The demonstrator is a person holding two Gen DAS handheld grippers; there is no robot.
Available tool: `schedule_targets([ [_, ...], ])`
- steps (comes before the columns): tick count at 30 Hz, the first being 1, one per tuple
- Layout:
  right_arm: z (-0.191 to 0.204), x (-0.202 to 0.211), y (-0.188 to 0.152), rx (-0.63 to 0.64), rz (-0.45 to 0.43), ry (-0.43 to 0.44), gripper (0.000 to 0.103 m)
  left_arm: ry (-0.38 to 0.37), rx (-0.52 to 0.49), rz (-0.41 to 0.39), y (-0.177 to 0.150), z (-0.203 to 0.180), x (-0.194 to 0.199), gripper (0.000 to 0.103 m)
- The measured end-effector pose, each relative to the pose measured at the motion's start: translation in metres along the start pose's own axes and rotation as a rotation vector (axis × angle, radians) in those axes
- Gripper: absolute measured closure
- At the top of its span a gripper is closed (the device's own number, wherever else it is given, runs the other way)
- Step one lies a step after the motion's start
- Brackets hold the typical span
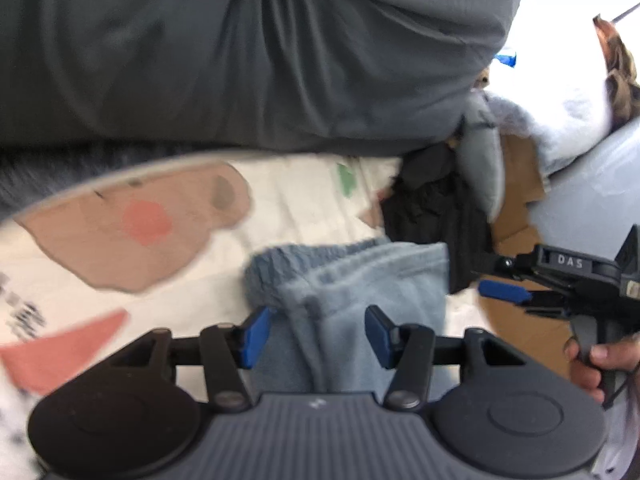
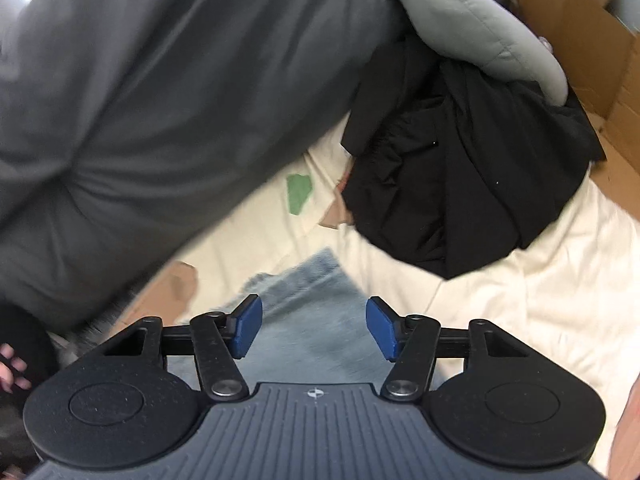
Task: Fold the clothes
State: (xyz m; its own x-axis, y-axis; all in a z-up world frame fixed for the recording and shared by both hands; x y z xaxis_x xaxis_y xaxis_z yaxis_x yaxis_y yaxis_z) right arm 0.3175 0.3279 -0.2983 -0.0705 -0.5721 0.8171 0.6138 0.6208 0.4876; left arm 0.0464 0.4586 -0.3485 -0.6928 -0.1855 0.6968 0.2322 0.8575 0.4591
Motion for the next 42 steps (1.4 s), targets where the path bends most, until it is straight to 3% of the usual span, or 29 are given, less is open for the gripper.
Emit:
schedule_targets([
  [4, -0.011, -0.017, -0.002, 0.096, 0.005, -0.019, 0.042, 0.001, -0.023, -0.023, 0.001, 0.000, 0.010, 0.065],
  [9, -0.010, -0.036, 0.001, 0.206, -0.006, 0.015, 0.042, -0.046, -0.056, 0.019, 0.001, -0.006, 0.003, 0.065],
  [11, -0.007, -0.043, 0.003, 0.244, -0.001, 0.015, 0.042, -0.062, -0.075, 0.027, 0.001, -0.010, 0.000, 0.059],
  [13, -0.004, -0.047, 0.005, 0.267, 0.000, 0.023, 0.049, -0.058, -0.052, 0.035, 0.000, -0.009, -0.004, 0.059],
  [15, -0.001, -0.048, 0.006, 0.273, 0.010, 0.033, 0.083, -0.055, -0.032, 0.032, -0.001, -0.008, -0.006, 0.061],
  [17, 0.004, -0.046, 0.007, 0.307, 0.012, 0.015, 0.095, -0.010, -0.075, 0.031, -0.002, -0.012, -0.006, 0.073],
  [20, 0.003, -0.042, 0.011, 0.317, -0.005, 0.007, 0.100, 0.020, -0.104, 0.033, -0.001, -0.016, -0.002, 0.080],
  [22, 0.002, -0.040, 0.013, 0.317, -0.017, 0.006, 0.101, 0.018, -0.109, 0.033, 0.001, -0.018, 0.001, 0.092],
  [27, -0.001, -0.034, 0.020, 0.318, -0.050, 0.002, 0.103, 0.003, -0.100, 0.024, 0.002, -0.019, 0.000, 0.094],
  [34, -0.005, -0.043, 0.024, 0.279, -0.031, 0.034, 0.102, 0.017, -0.048, 0.004, 0.003, -0.011, 0.001, 0.096],
  [36, -0.008, -0.043, 0.022, 0.281, -0.023, 0.054, 0.097, 0.029, -0.043, 0.014, 0.002, -0.007, -0.001, 0.095],
  [37, -0.009, -0.042, 0.022, 0.283, -0.018, 0.065, 0.091, 0.025, -0.044, 0.014, 0.003, -0.007, 0.000, 0.094],
  [39, -0.012, -0.044, 0.020, 0.284, -0.008, 0.085, 0.052, 0.022, -0.054, -0.003, 0.004, -0.009, 0.004, 0.086],
  [42, -0.015, -0.052, 0.018, 0.283, 0.016, 0.111, 0.047, 0.030, -0.060, -0.008, 0.006, -0.010, 0.005, 0.058],
])
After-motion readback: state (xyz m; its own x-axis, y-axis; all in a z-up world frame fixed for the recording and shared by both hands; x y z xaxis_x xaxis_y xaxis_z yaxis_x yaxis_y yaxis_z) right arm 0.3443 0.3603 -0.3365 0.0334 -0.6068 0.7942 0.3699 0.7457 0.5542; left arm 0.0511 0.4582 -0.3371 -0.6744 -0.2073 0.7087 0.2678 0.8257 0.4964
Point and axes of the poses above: each gripper's, at about its wrist camera, not at the fingertips, and x roughly against the way its jaws point, z to its left, y to its top, the point moved 5 cm from there along -x, roughly the way its jaws point, and after that the axes turned 4 degrees about y, right-handed, at the moved point
